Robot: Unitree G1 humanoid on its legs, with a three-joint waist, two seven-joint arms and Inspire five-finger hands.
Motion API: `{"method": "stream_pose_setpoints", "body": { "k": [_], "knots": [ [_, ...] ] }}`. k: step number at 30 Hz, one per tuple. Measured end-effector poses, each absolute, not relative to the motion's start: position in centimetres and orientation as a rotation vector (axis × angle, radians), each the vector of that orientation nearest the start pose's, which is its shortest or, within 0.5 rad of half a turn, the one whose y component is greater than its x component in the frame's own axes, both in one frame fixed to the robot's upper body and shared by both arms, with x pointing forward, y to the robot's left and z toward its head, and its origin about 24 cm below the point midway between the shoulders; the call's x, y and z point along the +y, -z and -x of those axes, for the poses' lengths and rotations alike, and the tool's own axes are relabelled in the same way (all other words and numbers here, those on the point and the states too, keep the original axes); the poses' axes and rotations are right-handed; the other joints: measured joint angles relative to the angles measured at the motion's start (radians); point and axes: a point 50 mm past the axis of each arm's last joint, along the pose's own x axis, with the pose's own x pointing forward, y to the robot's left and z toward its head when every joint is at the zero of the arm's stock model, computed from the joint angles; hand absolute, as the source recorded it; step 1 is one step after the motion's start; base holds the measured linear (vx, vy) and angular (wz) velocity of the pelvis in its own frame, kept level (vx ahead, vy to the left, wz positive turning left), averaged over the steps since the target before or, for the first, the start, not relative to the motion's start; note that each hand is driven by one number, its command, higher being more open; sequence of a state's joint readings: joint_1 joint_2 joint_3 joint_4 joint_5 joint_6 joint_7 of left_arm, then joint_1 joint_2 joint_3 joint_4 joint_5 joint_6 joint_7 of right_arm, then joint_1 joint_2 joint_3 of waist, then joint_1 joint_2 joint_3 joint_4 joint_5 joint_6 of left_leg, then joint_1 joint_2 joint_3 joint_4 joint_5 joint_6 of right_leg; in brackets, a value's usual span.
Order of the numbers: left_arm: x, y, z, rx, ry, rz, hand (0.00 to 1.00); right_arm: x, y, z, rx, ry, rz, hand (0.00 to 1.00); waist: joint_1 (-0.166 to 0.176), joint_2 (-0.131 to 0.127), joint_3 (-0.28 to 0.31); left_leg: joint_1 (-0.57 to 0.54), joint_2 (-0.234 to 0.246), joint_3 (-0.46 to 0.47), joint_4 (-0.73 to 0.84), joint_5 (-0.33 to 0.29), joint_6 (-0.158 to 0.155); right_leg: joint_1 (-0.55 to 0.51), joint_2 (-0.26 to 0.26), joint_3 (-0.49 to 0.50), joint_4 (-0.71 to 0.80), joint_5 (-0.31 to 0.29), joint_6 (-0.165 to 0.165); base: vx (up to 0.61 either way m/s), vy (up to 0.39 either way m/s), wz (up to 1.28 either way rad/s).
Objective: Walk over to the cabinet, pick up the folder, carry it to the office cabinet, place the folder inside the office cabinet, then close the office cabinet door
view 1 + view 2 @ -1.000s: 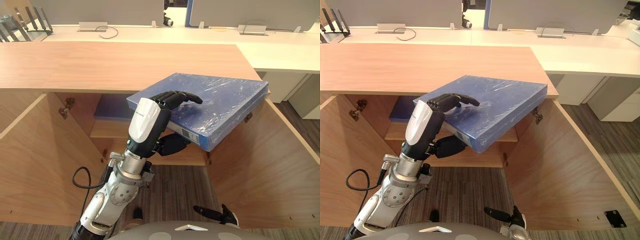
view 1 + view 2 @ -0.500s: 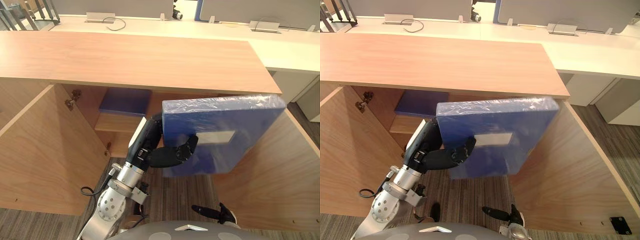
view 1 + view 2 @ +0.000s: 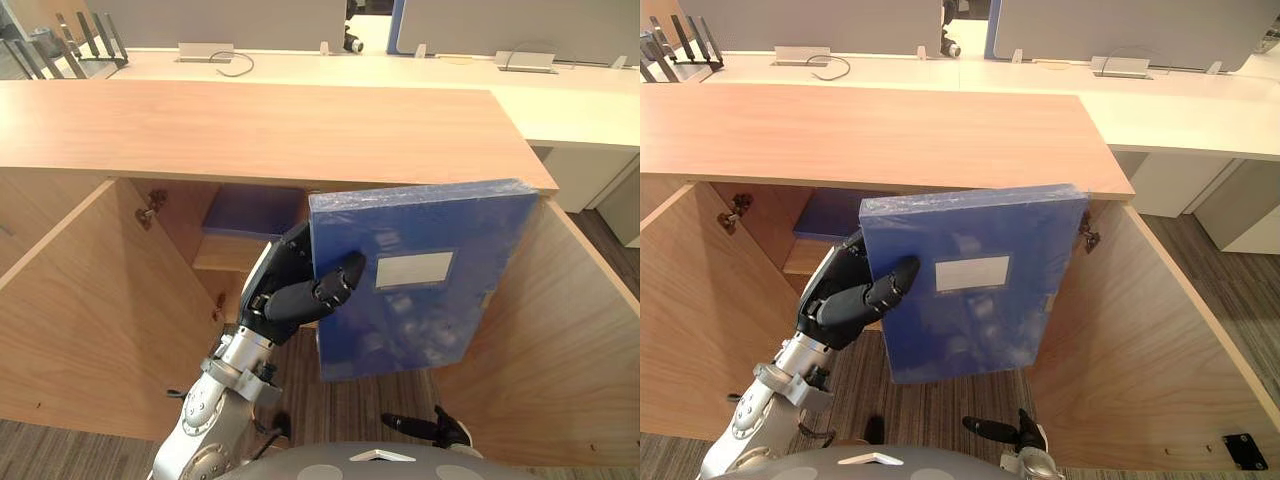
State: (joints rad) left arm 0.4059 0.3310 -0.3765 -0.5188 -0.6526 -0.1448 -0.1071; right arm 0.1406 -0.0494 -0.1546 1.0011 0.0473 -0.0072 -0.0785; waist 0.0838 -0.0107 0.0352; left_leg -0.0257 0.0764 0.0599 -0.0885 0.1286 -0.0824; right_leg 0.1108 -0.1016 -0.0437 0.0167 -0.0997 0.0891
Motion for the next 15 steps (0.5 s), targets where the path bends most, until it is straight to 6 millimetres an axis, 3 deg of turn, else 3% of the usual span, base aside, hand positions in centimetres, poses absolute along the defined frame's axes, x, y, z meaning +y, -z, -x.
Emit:
{"method": "stream_pose_setpoints", "body": {
  "k": [6,9,15],
  "knots": [
    [12.8,-4.7,-15.5,0.041,0.336,0.434,0.0,-19.9,14.8,-9.0,0.999,0.312,-0.009,1.0,-0.003,0.007,-0.004,-0.001,0.004,0.015,0.0,0.0,0.0,-0.012,0.0,0.015,0.0,0.0,0.0,0.0,-0.001,-0.07],
    [13.2,-3.0,-15.3,0.108,0.302,0.354,0.0,-20.5,12.9,-11.1,0.86,0.352,-0.008,1.0,-0.008,0.007,-0.003,-0.002,0.005,0.028,0.002,-0.001,0.0,-0.026,0.001,0.023,0.01,0.001,0.0,-0.01,0.001,-0.12],
    [13.6,-2.1,-15.2,0.136,0.246,0.284,0.0,-21.7,9.7,-13.6,0.644,0.439,-0.064,1.0,-0.007,0.002,-0.001,-0.003,0.005,0.029,0.001,-0.001,0.002,-0.035,0.0,0.025,0.017,0.001,0.0,-0.01,0.0,-0.03]
  ]
}}
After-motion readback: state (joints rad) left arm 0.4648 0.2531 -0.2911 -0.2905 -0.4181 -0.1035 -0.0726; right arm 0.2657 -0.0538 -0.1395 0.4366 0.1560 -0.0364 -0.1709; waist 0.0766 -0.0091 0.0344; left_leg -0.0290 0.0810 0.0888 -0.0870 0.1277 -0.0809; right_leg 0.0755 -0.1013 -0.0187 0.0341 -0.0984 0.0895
